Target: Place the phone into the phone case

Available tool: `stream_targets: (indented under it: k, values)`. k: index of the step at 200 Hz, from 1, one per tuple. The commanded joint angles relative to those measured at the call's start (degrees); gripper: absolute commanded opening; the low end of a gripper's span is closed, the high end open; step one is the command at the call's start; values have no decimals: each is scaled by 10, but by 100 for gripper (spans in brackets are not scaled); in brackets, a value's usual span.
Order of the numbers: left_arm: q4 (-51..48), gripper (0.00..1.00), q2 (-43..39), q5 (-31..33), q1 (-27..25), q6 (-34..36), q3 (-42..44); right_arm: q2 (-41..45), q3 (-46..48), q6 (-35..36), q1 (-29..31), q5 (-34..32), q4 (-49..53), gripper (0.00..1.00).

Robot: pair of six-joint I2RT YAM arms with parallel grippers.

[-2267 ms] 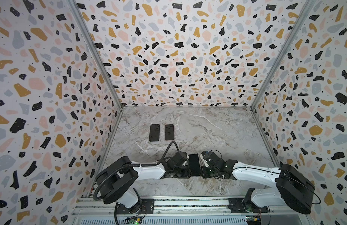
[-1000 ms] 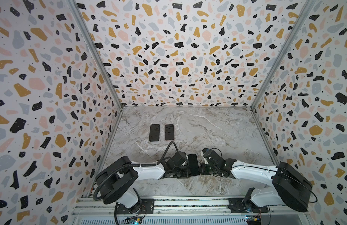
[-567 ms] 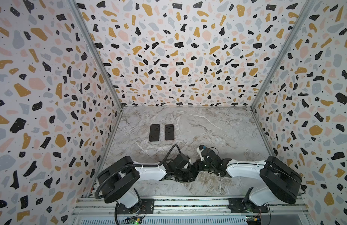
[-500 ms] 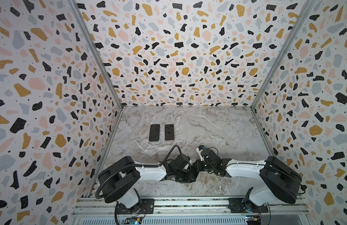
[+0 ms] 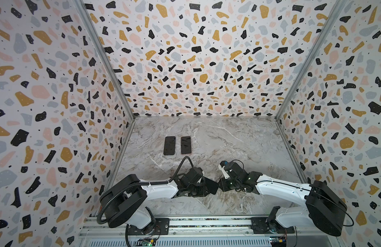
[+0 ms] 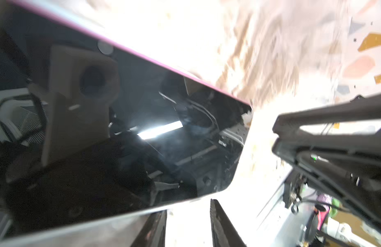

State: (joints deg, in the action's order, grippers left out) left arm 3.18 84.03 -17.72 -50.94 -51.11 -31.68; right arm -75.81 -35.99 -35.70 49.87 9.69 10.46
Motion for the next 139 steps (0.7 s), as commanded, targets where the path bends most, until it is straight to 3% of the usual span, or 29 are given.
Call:
stream_targets:
  k: [1, 53, 84, 124, 139]
  values:
    - [-37, 38, 12, 51, 24, 40, -14, 0, -19, 33, -5, 1, 25, 24]
    - [-46, 41, 59, 54, 59, 83, -77, -10, -22, 29, -13, 10, 23, 29]
    - [-2, 49, 81, 34, 67, 93, -77, -18, -15, 0, -14, 16, 12, 29]
    - [6, 51, 119, 26, 73, 107, -117, -20, -14, -10, -29, 25, 12, 29]
    - [3, 57, 117, 25, 73, 108, -119, -16, -15, -19, -33, 23, 15, 28]
